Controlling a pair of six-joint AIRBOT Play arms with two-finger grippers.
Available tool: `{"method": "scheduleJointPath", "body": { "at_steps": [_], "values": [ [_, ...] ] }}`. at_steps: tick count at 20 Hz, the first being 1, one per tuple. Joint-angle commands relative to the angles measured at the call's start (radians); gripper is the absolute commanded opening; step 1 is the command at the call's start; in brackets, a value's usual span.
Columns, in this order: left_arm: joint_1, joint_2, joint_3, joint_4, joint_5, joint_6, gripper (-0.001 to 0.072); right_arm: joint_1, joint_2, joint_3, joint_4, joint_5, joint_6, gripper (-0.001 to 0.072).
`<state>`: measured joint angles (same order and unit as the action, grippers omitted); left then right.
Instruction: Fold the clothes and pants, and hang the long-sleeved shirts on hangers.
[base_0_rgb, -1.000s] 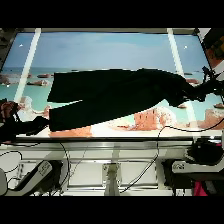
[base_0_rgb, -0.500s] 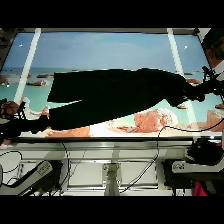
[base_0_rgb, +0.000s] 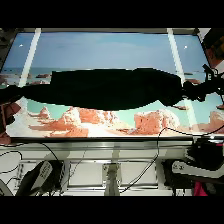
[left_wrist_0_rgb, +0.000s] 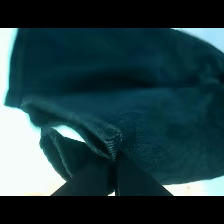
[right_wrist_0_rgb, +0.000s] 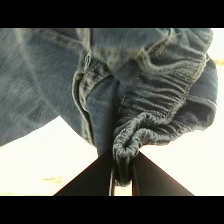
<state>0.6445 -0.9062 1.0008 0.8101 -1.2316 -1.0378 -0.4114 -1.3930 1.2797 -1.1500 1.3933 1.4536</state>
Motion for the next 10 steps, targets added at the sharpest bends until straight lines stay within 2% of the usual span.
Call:
{"method": "scheduleJointPath", "body": {
  "at_steps": [1,4,6,7,9,10],
  "values": [
    [-0.034,-0.015,0.064,0.209,-0.039,-0.114,0.0012,0.017,0.072,-0.001,0.027,0.062,-0.001,0.0059],
    [-0.145,-0.147,0.026,0.267,-0.03,-0.115,0.0013,0.019,0.083,-0.002,0.019,0.096,0.0,0.0059],
    [-0.241,-0.261,0.006,0.26,0.1,-0.115,0.0016,0.019,0.082,-0.003,0.017,0.079,0.0,0.0059],
    [-0.295,-0.33,0.004,0.259,0.204,-0.115,0.0078,0.019,0.082,-0.003,0.017,0.076,0.0,0.0059],
    [-0.386,-0.455,0.004,0.253,0.438,-0.116,0.0498,0.019,0.082,-0.003,0.016,0.076,-0.001,0.0059],
    [-0.42,-0.502,0.004,0.227,0.551,-0.116,0.0506,0.019,0.082,-0.003,0.016,0.08,-0.001,0.0059]
  ]
}}
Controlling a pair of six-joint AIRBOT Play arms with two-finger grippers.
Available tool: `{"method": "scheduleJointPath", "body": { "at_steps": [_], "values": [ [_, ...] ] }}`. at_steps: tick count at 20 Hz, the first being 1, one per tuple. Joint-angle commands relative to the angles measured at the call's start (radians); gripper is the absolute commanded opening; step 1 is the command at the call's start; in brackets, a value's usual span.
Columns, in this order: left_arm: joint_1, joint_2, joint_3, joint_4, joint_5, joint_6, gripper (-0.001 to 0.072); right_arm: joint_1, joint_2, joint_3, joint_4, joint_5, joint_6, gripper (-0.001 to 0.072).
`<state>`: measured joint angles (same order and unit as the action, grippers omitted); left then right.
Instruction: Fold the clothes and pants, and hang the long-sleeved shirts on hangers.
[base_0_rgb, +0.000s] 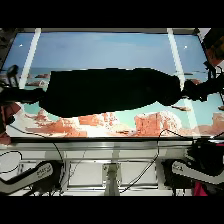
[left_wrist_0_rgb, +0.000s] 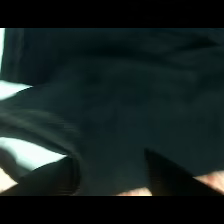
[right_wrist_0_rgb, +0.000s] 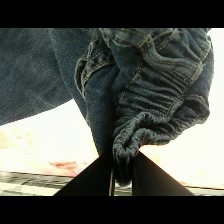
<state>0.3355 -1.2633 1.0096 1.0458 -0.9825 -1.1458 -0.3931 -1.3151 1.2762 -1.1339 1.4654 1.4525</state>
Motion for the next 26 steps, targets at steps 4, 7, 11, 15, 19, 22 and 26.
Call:
{"method": "scheduleJointPath", "body": {
  "at_steps": [4,7,11,15,19,22,26],
  "values": [
    [-0.158,-0.199,-0.005,-0.111,0.478,-0.007,0.0506,0.001,0.003,0.0,-0.009,0.003,-0.001,0.0059],
    [-0.133,-0.179,-0.005,-0.089,0.438,-0.007,0.0506,0.001,0.003,0.0,-0.029,-0.027,-0.002,0.0059],
    [-0.096,-0.155,-0.005,-0.082,0.416,-0.007,0.0507,0.001,0.003,0.0,-0.029,-0.046,-0.004,0.0059],
    [-0.018,-0.102,-0.005,0.023,0.335,-0.064,0.0506,0.001,0.003,0.0,-0.028,-0.044,-0.007,0.0059],
    [0.111,-0.031,-0.005,0.028,0.198,-0.187,0.0474,0.001,0.003,0.0,-0.028,-0.051,-0.025,0.0059],
    [0.2,-0.035,-0.024,0.05,-0.085,-0.176,0.0014,0.001,-0.01,0.0,-0.024,-0.052,-0.035,0.0058],
    [0.298,-0.034,-0.161,-0.028,-0.102,-0.059,0.0015,0.001,-0.045,-0.002,-0.013,-0.041,-0.061,0.0058]
  ]
}}
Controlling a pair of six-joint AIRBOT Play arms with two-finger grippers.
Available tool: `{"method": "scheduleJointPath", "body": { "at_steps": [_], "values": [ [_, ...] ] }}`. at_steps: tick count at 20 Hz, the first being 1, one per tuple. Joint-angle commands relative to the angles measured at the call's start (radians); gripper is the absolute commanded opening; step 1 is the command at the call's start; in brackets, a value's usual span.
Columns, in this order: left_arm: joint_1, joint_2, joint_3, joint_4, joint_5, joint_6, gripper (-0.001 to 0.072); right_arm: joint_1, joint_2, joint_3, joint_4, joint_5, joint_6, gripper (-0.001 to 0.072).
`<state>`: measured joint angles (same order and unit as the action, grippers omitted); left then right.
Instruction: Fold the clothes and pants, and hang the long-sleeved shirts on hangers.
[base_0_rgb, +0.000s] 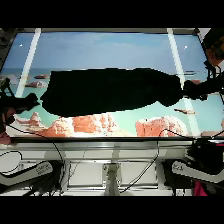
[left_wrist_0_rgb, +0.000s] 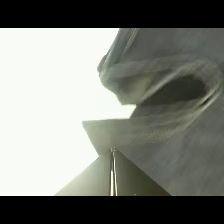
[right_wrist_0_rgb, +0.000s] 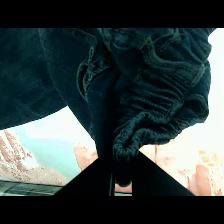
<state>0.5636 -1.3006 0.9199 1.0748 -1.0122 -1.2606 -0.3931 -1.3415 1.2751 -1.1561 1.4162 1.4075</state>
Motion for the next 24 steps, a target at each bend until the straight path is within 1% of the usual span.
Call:
{"method": "scheduleJointPath", "body": {
  "at_steps": [1,3,4,5,6,8,10,13,15,16,17,18,19,20,22,24],
  "values": [
    [0.102,0.003,-0.108,-0.142,-0.048,0.085,0.0015,0.001,-0.023,0.0,0.021,0.008,-0.017,0.0059],
    [0.164,0.001,-0.168,-0.269,0.008,0.095,0.0026,0.001,-0.026,0.0,0.048,0.008,-0.044,0.0058],
    [0.185,0.0,-0.189,-0.276,0.031,0.095,0.019,0.001,-0.027,0.0,0.061,0.008,-0.05,0.0058],
    [0.196,0.0,-0.208,-0.277,0.055,0.093,0.0526,0.001,-0.027,0.0,0.069,0.008,-0.056,0.0059],
    [0.198,-0.002,-0.219,-0.276,0.061,0.077,0.0563,0.001,-0.027,0.0,0.076,0.005,-0.06,0.0059],
    [0.185,-0.02,-0.224,-0.288,0.06,0.071,0.0563,0.001,-0.027,0.0,0.081,0.004,-0.06,0.0059],
    [0.169,-0.048,-0.224,-0.37,0.074,0.072,0.0563,0.001,-0.027,0.0,0.081,0.005,-0.06,0.0059],
    [0.146,-0.102,-0.224,-0.52,0.148,0.077,0.0562,0.001,-0.027,0.0,0.081,0.005,-0.06,0.0059],
    [0.123,-0.137,-0.223,-0.602,0.169,0.131,0.0562,0.001,-0.027,0.0,0.082,0.005,-0.06,0.0059],
    [0.109,-0.153,-0.223,-0.627,0.181,0.143,0.0558,0.001,-0.027,0.0,0.083,0.005,-0.06,0.0059],
    [0.098,-0.167,-0.223,-0.632,0.189,0.143,0.0505,0.001,-0.027,0.0,0.083,0.005,-0.06,0.0059],
    [0.092,-0.177,-0.223,-0.631,0.194,0.143,0.0416,0.001,-0.027,0.0,0.083,0.005,-0.06,0.0059],
    [0.092,-0.182,-0.223,-0.631,0.193,0.144,0.0251,0.001,-0.027,0.0,0.083,0.005,-0.059,0.0059],
    [0.093,-0.179,-0.222,-0.633,0.19,0.15,0.0023,0.001,-0.027,0.0,0.082,0.004,-0.06,0.0059],
    [0.095,-0.163,-0.212,-0.635,0.158,0.165,0.0014,0.001,-0.027,0.0,0.08,-0.004,-0.06,0.0058],
    [0.098,-0.124,-0.184,-0.634,0.082,0.217,0.0014,-0.01,-0.027,0.0,0.079,-0.024,-0.06,0.0058]
  ]
}}
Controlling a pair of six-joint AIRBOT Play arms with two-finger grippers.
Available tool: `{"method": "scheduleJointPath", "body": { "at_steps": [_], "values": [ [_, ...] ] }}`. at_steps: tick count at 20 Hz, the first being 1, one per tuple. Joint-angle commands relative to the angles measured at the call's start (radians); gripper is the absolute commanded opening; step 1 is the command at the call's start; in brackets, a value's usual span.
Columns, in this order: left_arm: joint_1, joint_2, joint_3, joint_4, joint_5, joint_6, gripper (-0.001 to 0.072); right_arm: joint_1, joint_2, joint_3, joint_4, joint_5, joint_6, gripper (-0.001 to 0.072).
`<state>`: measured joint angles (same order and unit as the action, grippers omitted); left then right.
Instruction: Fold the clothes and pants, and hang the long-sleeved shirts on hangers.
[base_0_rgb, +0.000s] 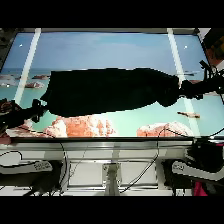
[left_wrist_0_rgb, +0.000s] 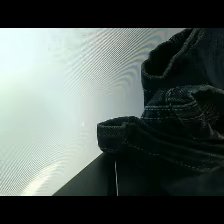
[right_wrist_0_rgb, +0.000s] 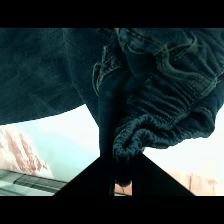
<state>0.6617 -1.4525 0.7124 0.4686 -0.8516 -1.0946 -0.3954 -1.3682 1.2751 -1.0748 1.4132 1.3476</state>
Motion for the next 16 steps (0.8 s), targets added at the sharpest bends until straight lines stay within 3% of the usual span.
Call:
{"method": "scheduleJointPath", "body": {
  "at_steps": [1,6,8,11,16],
  "values": [
    [0.003,0.059,0.038,-0.028,-0.119,0.051,0.0014,-0.024,0.0,0.0,-0.003,-0.02,0.0,0.0058],
    [0.072,0.357,0.06,-0.027,-0.158,0.045,0.0012,-0.211,0.045,-0.053,-0.064,0.07,0.0,0.0058],
    [0.084,0.468,0.06,-0.024,-0.151,-0.01,0.0012,-0.298,0.089,-0.122,-0.016,0.059,0.001,0.0058],
    [0.059,0.535,0.062,-0.085,-0.055,-0.077,0.0011,-0.333,0.091,-0.145,0.145,-0.006,0.001,0.0058],
    [0.023,0.416,0.208,-0.376,0.008,-0.077,0.0011,-0.331,0.08,-0.105,0.564,-0.36,0.001,0.0058]
  ]
}}
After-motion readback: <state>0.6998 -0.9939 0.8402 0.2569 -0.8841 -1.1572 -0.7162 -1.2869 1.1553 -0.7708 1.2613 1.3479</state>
